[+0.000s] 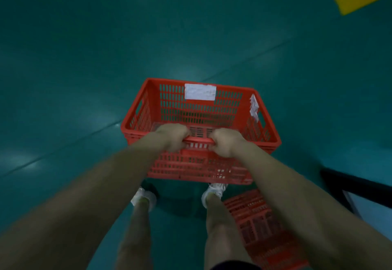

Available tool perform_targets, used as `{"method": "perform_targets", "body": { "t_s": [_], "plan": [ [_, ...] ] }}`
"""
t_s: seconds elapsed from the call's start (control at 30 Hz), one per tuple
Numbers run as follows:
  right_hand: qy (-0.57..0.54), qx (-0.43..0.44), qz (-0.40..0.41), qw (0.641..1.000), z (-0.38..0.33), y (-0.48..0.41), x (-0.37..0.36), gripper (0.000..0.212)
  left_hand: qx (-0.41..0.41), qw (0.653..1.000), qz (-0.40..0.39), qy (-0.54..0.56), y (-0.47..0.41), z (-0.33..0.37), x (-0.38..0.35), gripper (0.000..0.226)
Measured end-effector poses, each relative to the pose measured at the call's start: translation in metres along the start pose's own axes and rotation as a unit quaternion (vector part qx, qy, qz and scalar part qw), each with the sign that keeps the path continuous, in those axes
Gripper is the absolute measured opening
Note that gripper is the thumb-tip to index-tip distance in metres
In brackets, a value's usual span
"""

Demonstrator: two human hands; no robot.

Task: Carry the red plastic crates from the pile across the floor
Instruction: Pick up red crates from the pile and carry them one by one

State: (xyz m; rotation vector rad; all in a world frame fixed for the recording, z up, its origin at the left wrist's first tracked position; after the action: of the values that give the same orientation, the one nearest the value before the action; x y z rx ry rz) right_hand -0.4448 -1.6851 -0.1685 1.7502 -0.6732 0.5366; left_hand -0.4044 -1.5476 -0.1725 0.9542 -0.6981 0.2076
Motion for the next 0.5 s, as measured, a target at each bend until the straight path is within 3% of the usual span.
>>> {"method": "perform_targets", "body": {
  "t_s": [0.17, 0.5],
  "plan": [
    [0.034, 0.025, 0.015, 0.999, -0.112, 0.023, 0.090, 0.031, 0.044, 0.998, 0.036, 0.020, 0.107, -0.051, 0.083, 0.023],
    [0.135, 0.139, 0.116, 0.974, -0.385, 0.038, 0.268, 0.027, 0.126, 0.969, 0.210, 0.024, 0.347, -0.194, 0.237, 0.023]
  ]
}}
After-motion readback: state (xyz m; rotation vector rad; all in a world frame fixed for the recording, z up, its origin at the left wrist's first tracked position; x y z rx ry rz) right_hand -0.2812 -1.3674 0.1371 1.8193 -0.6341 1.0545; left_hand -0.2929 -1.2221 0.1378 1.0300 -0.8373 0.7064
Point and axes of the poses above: each hand's wrist, its own y-axis away from the middle knuckle, its own x-axis out of the back of the hand, z = x × y, the point moved 5 cm from there along -y, towards the middle knuckle, and after that the axes turned 9 degrees about z, right-handed, at the moved point
